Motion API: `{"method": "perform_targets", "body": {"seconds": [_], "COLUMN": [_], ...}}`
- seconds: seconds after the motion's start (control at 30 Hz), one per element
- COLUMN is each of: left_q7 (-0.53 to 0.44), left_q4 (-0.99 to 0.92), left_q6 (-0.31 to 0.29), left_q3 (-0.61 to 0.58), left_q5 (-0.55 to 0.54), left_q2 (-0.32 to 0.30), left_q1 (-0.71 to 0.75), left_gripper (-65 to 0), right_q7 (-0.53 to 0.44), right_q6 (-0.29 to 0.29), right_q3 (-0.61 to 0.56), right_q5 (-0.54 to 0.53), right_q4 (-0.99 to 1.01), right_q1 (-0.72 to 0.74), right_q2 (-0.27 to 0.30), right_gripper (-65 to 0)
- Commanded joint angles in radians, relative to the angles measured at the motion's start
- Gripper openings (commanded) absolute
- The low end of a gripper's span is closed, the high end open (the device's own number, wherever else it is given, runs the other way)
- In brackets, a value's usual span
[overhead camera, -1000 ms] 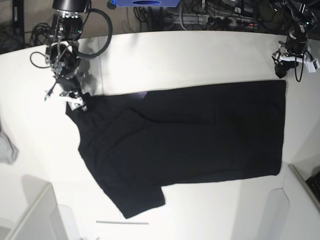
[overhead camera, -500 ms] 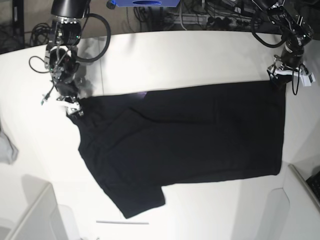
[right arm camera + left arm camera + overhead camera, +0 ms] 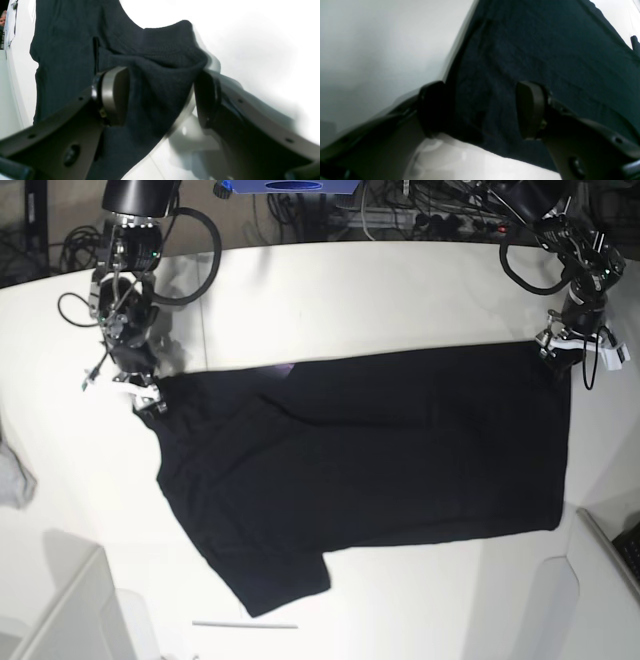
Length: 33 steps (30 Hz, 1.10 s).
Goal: Fold the T-shirt properly
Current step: 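Regrasp the shirt's shoulder corners with both grippers, then pull the shirt toward the robot with both grippers, flattening it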
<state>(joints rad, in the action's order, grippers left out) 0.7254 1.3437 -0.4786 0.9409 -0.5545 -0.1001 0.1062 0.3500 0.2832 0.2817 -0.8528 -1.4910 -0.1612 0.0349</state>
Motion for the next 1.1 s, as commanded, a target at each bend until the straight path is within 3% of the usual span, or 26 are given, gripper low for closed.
{"method": "perform_targets", "body": {"seconds": [0.0,0.07,0.13,0.3,0.5,1.07], "left_q7": [0.055,0.055,0.055,0.055,0.059,0.107], "left_q4": [-0.003,-0.003,-0.003,-0.003,-0.003,0.024], "left_q6": [0.011,0.011,0.011,0.011,0.011,0.004], "left_q3": [-0.004,-0.006,-0.006,-0.006,-0.006,-0.007], "left_q5": [0.029,0.029,0.029,0.029,0.030,0.030], "left_q2": [0.000,0.000,0.000,0.000,-0.007,-0.060], "left_q1": [0.007,0.007,0.007,0.007,0.007,0.080], "left_gripper": [-22.7,-22.9,-27.8,-64.5,-65.0,-65.0], "right_q7": [0.033,0.033,0.031,0.004,-0.002,0.004], "right_q6": [0.035,0.035,0.034,0.032,0.031,0.032], "right_q3": [0.001,0.000,0.001,-0.002,0.001,0.003], "right_q5": [0.010,0.010,0.010,0.004,0.002,0.007], "right_q4": [0.008,0.008,0.010,0.010,0.007,-0.129], "right_q1": [-0.004,-0.002,-0.001,0.001,0.001,-0.087], "right_q2": [0.003,0.003,0.003,0.003,0.003,0.004], "right_gripper": [-26.9,-27.3,-32.1,-50.0,-65.0,-65.0]}}
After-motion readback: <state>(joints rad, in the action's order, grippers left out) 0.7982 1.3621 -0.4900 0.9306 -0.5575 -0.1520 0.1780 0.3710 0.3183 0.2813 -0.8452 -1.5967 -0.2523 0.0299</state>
